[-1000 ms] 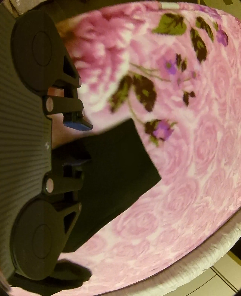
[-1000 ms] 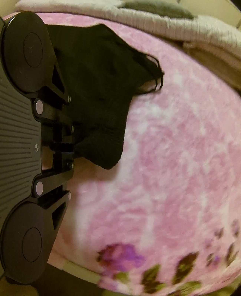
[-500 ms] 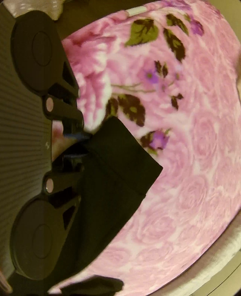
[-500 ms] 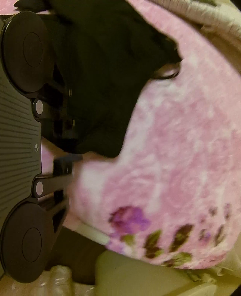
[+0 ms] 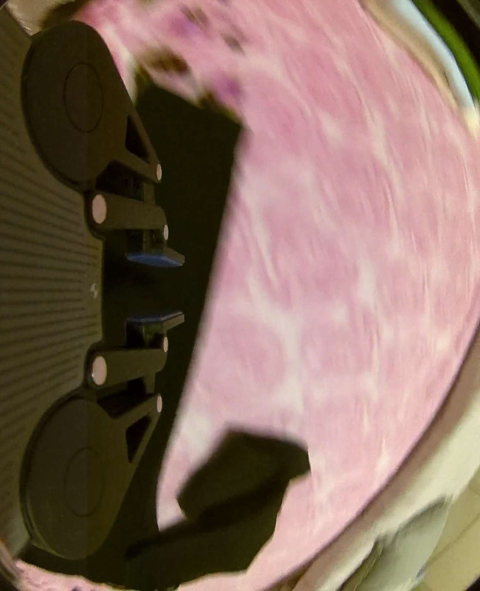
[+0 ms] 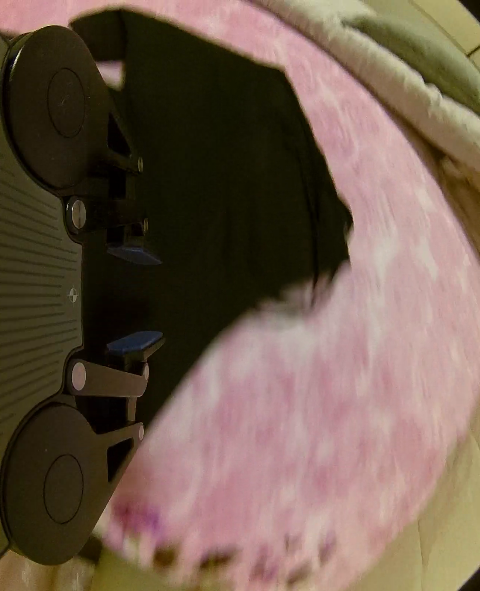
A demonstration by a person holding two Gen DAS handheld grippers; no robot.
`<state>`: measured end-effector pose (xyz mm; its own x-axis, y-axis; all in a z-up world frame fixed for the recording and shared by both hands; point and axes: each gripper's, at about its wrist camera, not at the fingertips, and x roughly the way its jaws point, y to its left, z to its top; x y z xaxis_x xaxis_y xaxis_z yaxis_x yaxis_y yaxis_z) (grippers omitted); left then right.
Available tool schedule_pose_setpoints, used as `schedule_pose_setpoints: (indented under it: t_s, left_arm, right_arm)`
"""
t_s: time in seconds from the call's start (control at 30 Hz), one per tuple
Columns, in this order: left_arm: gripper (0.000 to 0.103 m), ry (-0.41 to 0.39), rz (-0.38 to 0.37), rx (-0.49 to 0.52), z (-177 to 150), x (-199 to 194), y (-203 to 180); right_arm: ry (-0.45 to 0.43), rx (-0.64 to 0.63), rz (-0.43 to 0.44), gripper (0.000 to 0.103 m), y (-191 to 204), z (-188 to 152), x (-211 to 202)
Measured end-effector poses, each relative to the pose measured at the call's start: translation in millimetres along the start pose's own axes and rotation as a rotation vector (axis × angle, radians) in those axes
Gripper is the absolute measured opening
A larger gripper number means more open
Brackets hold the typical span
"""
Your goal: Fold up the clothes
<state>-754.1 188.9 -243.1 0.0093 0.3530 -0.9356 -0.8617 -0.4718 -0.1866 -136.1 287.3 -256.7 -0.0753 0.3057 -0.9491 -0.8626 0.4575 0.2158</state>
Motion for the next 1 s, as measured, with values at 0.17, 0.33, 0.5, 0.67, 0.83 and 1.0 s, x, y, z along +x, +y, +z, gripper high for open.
schedule_pose_setpoints:
  t_s: [0.17,0.33,0.5,0.67,0.83,1.0]
  left_arm:
    - [0.035,-0.012,-0.138,0.017,58,59,-63]
    - [0.039,-0.012,-0.250,0.077,113,113,-116]
    - [0.041,0.079,-0.314,0.189,145,163,-156]
    - [0.038,0.187,-0.316,0.271,138,188,-177]
    - [0.002,-0.053,-0.390,0.225,144,132,-162]
    - [0.003,-0.483,-0.332,0.040,154,34,-91]
  right_arm:
    - [0.034,0.070,0.109,0.044,41,18,53]
    - [0.057,0.068,0.122,0.044,61,35,83]
    - [0.073,0.091,0.110,0.044,56,41,95]
    - [0.090,0.129,0.062,0.044,47,42,104]
    - [0.102,0.115,0.026,0.044,52,44,109]
    - [0.100,0.088,0.008,0.044,59,46,107]
